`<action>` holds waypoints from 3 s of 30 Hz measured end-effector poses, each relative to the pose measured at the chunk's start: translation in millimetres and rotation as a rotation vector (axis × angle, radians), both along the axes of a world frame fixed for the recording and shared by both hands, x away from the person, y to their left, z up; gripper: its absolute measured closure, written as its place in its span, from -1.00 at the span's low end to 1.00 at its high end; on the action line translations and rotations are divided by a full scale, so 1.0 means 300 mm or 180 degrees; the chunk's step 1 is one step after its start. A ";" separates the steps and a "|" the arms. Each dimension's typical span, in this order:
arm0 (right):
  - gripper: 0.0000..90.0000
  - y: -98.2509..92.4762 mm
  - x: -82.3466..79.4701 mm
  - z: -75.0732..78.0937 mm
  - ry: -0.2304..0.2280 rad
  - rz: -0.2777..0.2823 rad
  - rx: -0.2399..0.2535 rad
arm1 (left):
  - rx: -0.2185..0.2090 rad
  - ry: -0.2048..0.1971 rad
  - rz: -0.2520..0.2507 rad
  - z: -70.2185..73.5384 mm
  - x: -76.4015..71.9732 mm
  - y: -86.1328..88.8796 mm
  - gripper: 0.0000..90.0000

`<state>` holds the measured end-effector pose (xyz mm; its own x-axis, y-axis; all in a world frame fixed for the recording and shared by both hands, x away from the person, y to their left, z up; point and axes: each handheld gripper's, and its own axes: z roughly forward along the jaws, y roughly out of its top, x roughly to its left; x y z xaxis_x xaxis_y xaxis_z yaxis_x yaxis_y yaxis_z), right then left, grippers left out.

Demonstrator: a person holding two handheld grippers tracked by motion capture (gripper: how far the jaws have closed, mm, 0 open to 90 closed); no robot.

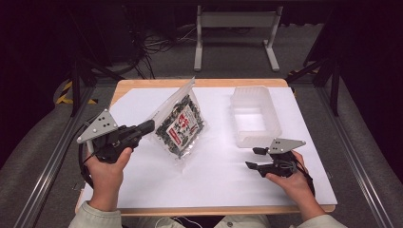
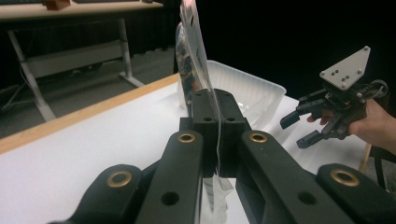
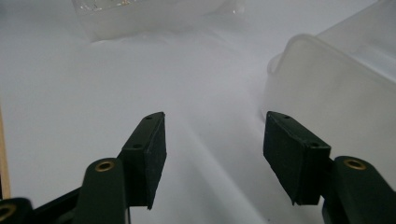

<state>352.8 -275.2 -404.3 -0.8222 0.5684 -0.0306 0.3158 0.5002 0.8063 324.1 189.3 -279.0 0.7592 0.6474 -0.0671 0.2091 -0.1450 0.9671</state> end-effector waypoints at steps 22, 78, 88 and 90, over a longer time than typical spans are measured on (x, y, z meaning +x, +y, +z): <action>-0.13 0.057 0.028 0.183 -0.0260 0.0182 0.0502 | 0.0054 -0.0050 -0.0187 0.040 0.001 -0.001 0.99; -0.09 0.386 0.168 0.410 -0.0607 0.1119 0.0659 | -0.0115 -0.0137 -0.0826 0.033 -0.017 -0.054 0.99; 0.60 0.367 0.122 0.440 -0.0911 0.1264 0.0550 | -0.0160 -0.0158 -0.0631 0.032 -0.014 -0.027 0.99; 0.66 0.370 0.113 0.444 -0.0920 0.1305 0.0543 | -0.0181 -0.0149 -0.0597 0.031 -0.013 -0.020 0.99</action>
<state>386.6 -164.3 -271.0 -0.9497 0.2187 -0.2241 -0.1255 0.3900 0.9122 320.3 183.4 -269.8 0.8693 0.4905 -0.0612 0.1381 -0.1222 0.9828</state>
